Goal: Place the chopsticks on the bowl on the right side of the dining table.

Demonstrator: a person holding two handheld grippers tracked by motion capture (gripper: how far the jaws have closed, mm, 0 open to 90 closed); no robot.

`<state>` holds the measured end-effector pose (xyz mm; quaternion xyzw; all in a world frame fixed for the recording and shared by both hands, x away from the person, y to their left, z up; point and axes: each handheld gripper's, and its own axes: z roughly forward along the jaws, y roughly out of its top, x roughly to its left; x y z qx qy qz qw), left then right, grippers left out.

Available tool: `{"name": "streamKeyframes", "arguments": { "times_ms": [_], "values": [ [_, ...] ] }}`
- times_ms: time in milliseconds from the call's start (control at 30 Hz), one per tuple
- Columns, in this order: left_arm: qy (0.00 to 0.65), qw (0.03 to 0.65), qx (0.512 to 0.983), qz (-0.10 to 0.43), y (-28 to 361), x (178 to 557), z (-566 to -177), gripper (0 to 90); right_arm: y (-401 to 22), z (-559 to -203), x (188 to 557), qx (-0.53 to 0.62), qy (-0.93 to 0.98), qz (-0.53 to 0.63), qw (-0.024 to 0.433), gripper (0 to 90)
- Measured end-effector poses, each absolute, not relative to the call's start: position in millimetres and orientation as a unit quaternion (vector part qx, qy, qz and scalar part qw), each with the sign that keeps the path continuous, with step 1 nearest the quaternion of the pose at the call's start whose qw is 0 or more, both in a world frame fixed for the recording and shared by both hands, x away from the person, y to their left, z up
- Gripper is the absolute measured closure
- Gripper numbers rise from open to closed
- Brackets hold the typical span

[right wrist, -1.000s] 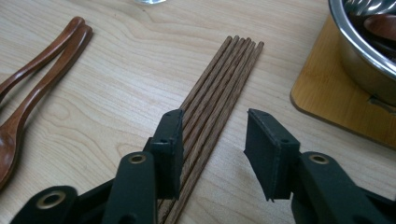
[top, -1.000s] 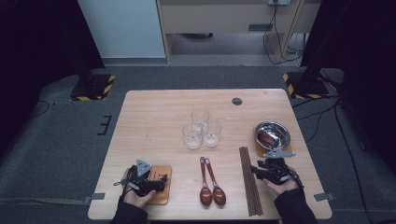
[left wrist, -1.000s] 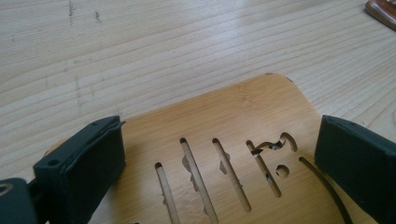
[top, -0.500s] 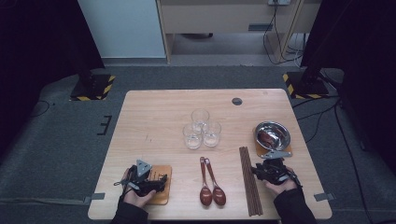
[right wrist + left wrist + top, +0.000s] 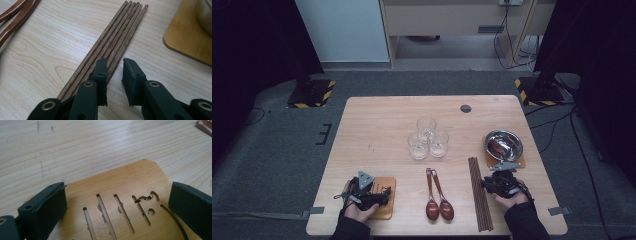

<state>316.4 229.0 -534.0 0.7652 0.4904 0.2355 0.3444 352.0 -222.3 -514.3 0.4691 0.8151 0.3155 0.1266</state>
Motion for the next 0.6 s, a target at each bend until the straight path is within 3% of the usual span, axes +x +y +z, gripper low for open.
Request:
{"name": "streamKeyframes", "arguments": {
  "times_ms": [600],
  "values": [
    [0.490, 0.345, 0.765, 0.235, 229.0, 316.4, -534.0, 0.8, -219.4, -515.3, 352.5, 0.465, 0.818, 0.315, 0.123, 76.2]
  ]
}}
